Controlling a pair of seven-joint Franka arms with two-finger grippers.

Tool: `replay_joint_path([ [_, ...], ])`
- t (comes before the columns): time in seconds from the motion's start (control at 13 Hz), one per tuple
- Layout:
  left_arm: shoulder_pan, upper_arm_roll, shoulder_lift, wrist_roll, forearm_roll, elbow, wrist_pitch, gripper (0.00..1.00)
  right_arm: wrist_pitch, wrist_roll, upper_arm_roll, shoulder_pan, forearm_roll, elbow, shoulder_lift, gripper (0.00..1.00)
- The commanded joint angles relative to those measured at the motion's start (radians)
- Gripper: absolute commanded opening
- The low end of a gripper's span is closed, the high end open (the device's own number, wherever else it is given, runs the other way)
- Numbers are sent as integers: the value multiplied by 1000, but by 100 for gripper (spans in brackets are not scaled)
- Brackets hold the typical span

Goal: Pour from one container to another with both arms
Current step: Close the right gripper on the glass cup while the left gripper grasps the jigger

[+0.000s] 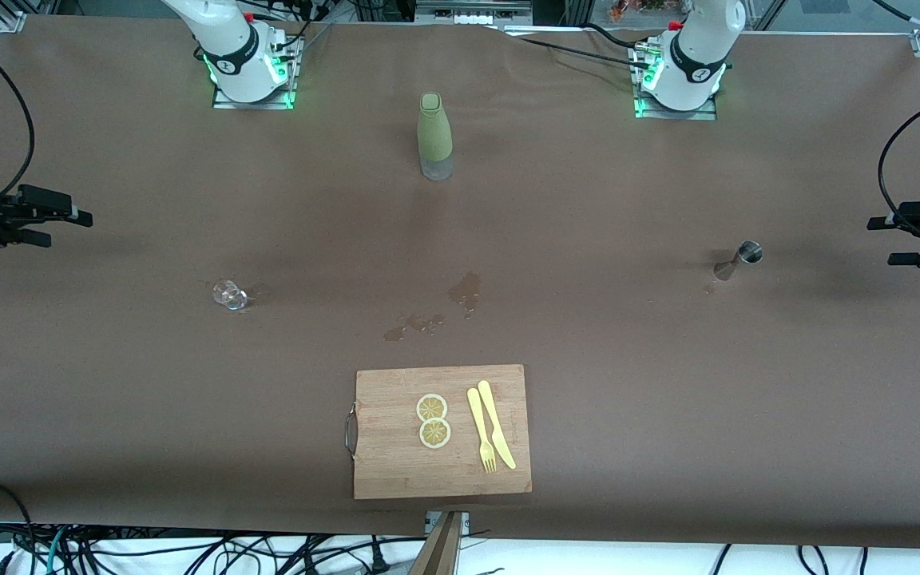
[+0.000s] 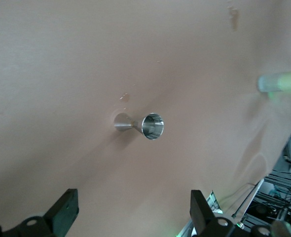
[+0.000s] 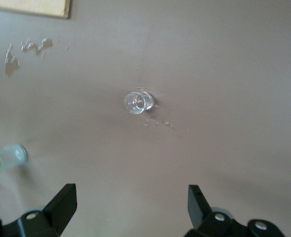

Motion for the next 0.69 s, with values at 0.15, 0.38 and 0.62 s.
replay_joint_path([
  [0.15,111,5,45,415,-166,-116,-49,100,-10,-280,0,-41,162,-15,81,100],
  [0.38,183,13,114,703,-248,-130,-68,100,-82,-601,0,-74,241,-15,171,100],
  [0.62,249,13,259,976,-361,-137,-166,100,-89,-814,0,-92,353,-17,251,100],
])
